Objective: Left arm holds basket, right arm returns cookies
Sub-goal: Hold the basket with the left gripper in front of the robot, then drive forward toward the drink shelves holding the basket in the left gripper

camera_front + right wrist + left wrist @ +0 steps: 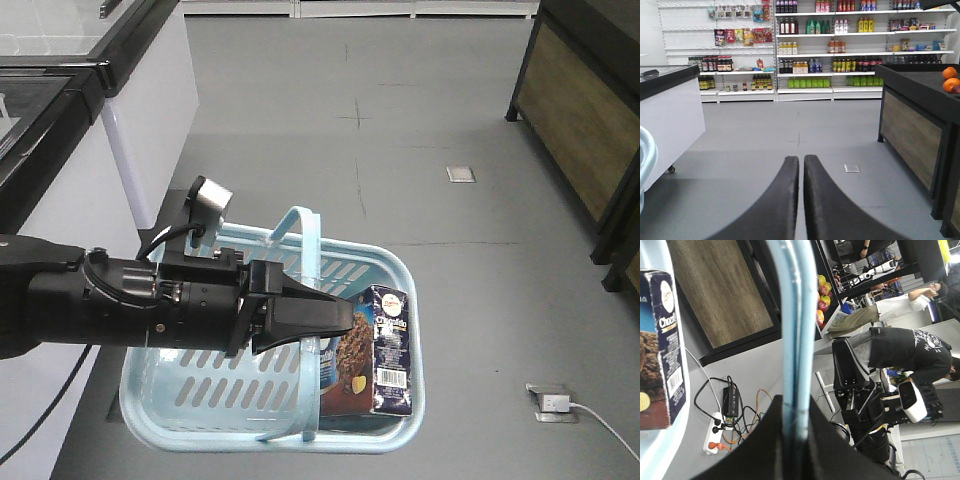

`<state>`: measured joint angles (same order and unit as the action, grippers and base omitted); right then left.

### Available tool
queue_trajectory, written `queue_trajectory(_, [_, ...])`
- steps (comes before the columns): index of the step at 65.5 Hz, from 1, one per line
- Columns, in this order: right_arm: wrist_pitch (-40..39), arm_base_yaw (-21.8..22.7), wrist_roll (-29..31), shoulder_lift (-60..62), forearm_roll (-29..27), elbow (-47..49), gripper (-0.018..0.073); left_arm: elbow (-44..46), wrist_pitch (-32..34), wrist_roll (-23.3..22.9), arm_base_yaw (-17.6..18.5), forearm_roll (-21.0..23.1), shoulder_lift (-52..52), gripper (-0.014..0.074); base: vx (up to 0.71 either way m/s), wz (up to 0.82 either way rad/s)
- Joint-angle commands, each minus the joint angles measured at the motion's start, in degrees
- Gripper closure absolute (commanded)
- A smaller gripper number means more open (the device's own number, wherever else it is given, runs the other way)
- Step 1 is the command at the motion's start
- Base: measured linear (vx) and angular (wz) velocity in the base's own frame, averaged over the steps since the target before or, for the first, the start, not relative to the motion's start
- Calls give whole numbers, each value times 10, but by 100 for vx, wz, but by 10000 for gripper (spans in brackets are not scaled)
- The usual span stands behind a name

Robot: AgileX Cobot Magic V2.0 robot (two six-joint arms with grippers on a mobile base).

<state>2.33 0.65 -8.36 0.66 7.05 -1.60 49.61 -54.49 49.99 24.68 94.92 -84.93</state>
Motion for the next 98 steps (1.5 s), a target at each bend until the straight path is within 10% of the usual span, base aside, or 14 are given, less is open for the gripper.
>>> queue_trajectory(1, [-41,-1,4,7,4,-10,568,21,-32,12,4,70,24,599,0,0])
queue_trajectory(98, [-41,-1,4,7,4,-10,568,21,-32,12,4,70,24,599,17,-3])
